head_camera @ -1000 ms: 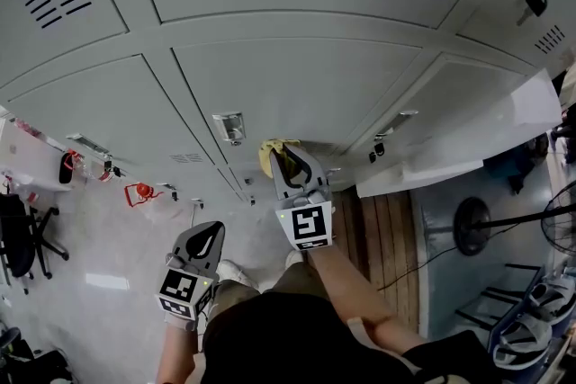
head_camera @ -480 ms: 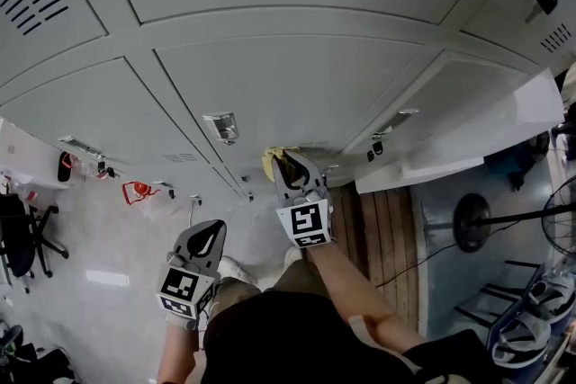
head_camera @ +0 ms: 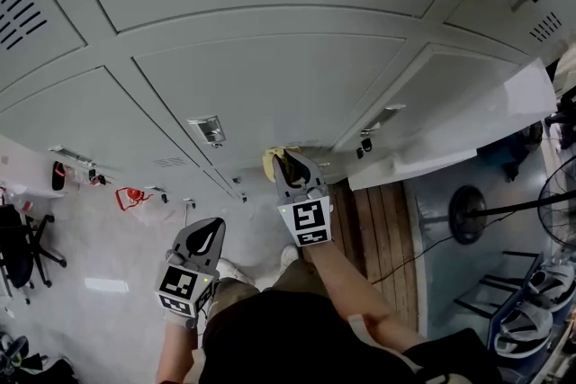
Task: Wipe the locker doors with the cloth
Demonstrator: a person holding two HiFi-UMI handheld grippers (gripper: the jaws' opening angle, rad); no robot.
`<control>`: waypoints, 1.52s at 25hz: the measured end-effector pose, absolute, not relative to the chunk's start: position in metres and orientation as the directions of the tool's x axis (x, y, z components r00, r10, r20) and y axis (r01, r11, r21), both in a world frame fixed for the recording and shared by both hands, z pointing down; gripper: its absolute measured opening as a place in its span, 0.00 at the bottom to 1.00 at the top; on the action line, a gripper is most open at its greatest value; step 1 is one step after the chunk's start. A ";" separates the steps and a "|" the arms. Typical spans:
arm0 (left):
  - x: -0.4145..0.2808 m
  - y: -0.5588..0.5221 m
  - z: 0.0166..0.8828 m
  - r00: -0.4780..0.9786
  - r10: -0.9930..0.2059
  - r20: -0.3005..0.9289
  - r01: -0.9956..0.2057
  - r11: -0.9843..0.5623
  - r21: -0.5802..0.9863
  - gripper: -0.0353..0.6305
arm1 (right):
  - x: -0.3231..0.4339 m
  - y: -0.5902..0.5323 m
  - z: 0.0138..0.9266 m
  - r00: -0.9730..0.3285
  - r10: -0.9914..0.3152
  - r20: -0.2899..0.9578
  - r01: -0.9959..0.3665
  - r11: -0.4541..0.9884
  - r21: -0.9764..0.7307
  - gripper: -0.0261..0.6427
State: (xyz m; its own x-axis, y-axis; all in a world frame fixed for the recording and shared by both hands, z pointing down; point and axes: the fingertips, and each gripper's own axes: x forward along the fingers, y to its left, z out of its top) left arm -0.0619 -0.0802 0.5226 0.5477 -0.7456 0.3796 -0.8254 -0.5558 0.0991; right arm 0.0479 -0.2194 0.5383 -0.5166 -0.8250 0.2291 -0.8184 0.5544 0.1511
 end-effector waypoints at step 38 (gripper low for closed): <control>-0.043 -0.103 0.498 0.642 -0.702 0.309 -0.751 -0.656 0.072 0.07 | 0.085 -0.212 0.329 -0.444 -0.883 -0.153 -0.891 0.417 0.180 0.14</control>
